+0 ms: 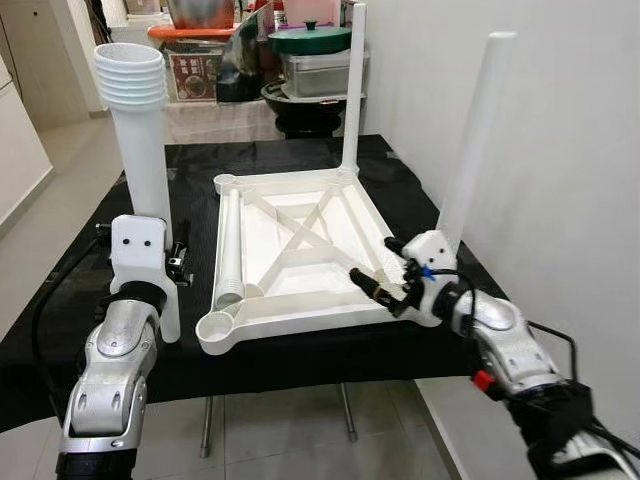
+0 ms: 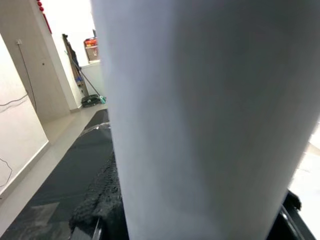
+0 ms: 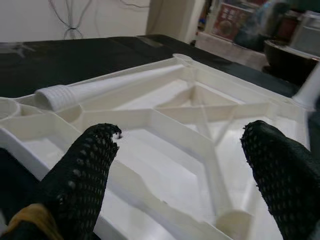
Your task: Building children table
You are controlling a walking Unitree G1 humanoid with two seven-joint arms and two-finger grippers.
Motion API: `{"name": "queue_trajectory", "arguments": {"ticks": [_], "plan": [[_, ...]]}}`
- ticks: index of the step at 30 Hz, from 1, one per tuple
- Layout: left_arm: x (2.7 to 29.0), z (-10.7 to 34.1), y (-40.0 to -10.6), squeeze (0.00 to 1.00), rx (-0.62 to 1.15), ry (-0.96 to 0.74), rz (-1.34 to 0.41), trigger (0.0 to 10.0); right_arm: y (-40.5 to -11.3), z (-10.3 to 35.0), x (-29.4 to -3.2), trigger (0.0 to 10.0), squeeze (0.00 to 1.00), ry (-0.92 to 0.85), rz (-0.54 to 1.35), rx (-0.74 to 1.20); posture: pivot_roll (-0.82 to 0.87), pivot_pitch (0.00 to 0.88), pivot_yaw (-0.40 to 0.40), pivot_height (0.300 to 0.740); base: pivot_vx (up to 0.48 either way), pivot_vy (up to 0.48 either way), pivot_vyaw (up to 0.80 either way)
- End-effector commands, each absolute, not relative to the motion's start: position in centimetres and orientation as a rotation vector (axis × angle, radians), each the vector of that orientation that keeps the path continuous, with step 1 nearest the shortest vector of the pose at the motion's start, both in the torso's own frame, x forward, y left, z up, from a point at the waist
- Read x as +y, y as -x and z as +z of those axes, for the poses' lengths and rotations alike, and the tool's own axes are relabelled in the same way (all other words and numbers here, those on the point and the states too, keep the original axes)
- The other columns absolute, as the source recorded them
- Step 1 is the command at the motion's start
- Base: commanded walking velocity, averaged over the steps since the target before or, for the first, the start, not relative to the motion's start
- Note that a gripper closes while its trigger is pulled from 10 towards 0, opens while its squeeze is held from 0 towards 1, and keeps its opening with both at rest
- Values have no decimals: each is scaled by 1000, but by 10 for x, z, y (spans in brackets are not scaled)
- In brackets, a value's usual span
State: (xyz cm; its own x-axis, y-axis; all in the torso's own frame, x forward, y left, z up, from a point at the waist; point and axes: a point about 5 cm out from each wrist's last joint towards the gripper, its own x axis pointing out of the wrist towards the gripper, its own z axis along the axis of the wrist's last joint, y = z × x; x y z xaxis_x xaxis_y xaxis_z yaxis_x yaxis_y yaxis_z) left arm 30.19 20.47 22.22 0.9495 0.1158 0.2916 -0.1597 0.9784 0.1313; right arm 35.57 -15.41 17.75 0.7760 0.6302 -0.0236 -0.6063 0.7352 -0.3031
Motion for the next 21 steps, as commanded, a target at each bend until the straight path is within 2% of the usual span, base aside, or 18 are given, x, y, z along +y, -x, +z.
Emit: {"name": "queue_trajectory", "arguments": {"ticks": [1, 3, 6, 7, 10, 20, 21], "plan": [[210, 222, -300, 0, -279, -173, 172, 10000, -355, 183, -150, 10000, 0, 302, 699, -117, 70, 0, -37, 740, 0, 0, 0], [213, 221, -299, 0, -275, -175, 182, 10000, -351, 185, -146, 10000, 0, 264, 751, -125, 63, 0, -38, 740, 0, 0, 0], [220, 217, -299, 0, -258, -184, 226, 10000, -309, 176, -137, 10000, 0, 236, 1119, -58, 49, 0, -33, 740, 0, 0, 0], [220, 217, -299, 0, -258, -184, 226, 10000, -309, 176, -137, 10000, 0, 236, 1119, -58, 49, 0, -33, 740, 0, 0, 0], [225, 219, -302, 0, -255, -184, 265, 10000, -287, 146, -140, 10000, 0, 298, 1281, 98, 43, 0, -32, 740, 0, 0, 0], [228, 220, -303, 0, -252, -189, 281, 10000, -311, 129, -134, 10000, 0, 301, 1112, 147, 53, 0, -31, 740, 0, 0, 0], [228, 219, -303, 0, -245, -193, 279, 10000, -315, 123, -126, 10000, 0, 281, 1115, 202, 61, 0, -35, 740, 0, 0, 0]]}}
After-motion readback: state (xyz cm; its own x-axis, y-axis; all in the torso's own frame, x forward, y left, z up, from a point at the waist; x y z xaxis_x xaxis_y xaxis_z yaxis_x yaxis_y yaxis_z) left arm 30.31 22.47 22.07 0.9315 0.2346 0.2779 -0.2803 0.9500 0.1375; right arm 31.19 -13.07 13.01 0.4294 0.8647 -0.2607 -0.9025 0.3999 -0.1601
